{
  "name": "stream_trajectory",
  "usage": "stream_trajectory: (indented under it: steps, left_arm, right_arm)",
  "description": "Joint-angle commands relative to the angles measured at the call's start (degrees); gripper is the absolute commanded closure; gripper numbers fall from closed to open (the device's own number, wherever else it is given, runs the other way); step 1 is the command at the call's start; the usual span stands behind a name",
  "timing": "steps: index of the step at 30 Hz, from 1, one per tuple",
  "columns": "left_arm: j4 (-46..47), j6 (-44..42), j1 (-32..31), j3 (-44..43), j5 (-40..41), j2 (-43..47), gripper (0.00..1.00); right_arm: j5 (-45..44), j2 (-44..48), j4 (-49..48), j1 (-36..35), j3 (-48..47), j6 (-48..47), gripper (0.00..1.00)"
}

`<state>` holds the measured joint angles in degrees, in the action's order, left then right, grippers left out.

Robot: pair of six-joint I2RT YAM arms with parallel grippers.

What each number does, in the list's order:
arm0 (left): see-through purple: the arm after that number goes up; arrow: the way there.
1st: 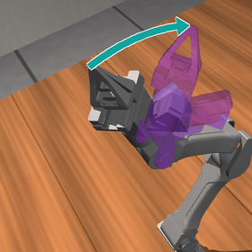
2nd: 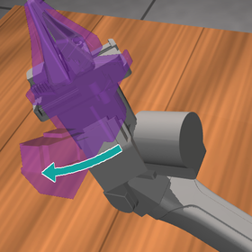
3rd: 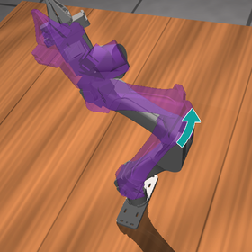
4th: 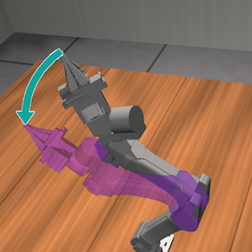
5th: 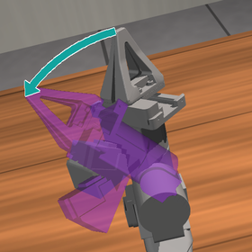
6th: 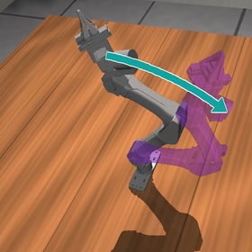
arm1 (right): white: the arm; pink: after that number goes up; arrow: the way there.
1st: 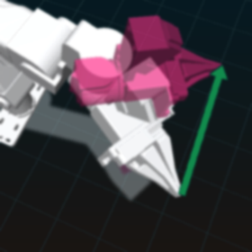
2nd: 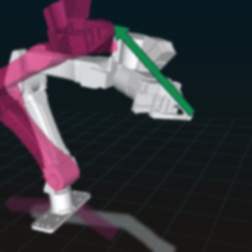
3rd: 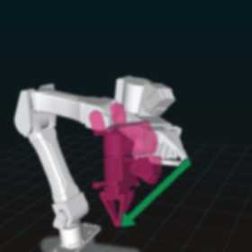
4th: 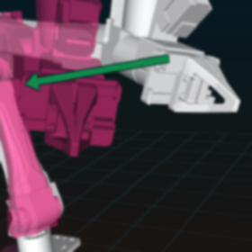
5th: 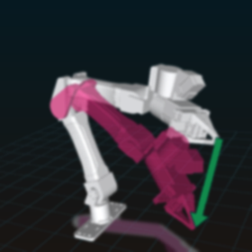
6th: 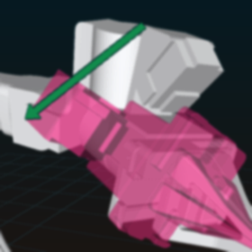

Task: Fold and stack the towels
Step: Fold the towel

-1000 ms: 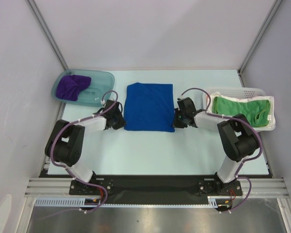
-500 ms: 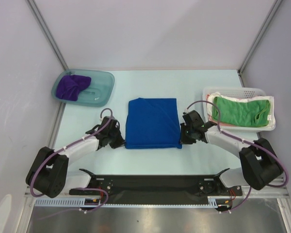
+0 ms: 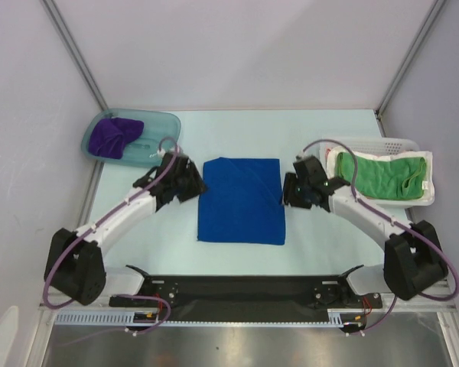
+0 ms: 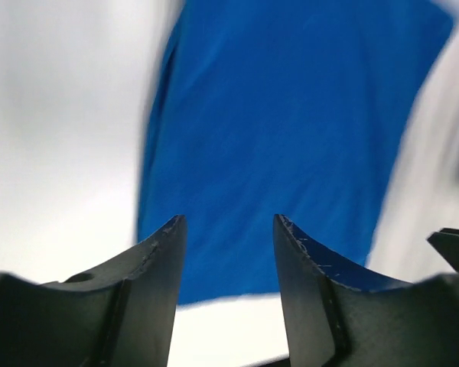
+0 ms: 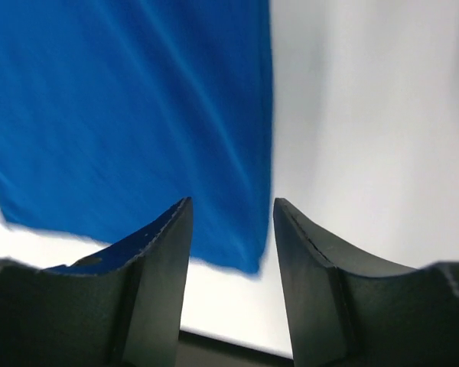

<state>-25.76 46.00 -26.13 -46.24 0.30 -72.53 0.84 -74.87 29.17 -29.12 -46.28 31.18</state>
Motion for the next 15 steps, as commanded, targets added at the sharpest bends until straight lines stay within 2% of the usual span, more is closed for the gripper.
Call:
stream_trajectory:
  steps: [1,3,4,9,15]
  left_arm:
    - [2.37,-3.45,1.78,-10.69,6.2,-7.06,0.46]
    - [2.47,-4.16,2.31,-16.67,10.4,-11.03,0.46]
    - [3.25,-5.38,3.27,-18.52,10.78,-12.97,0.51]
    - [2.21,-10.57,5.65,-30.74,13.5,-27.89,0.57]
    - [4.49,-13.13,7.5,-36.55,8.94,-37.75,0.56]
  right_arm:
    - [-4.35,-6.23,-7.19,3.1,-11.0,-2.61,0.49]
    - [-5.93,-12.21,-10.17,5.56,-14.87,-3.14,0.5]
    - [-6.29,-14.23,-11.31,6.27,-18.02,-3.23,0.5]
    - [-6.82,-29.51,-15.98,9.96,-27.36,-4.37,0.53]
    - [-1.98,-39.46,-17.83,10.84,-34.13,-3.76,0.54]
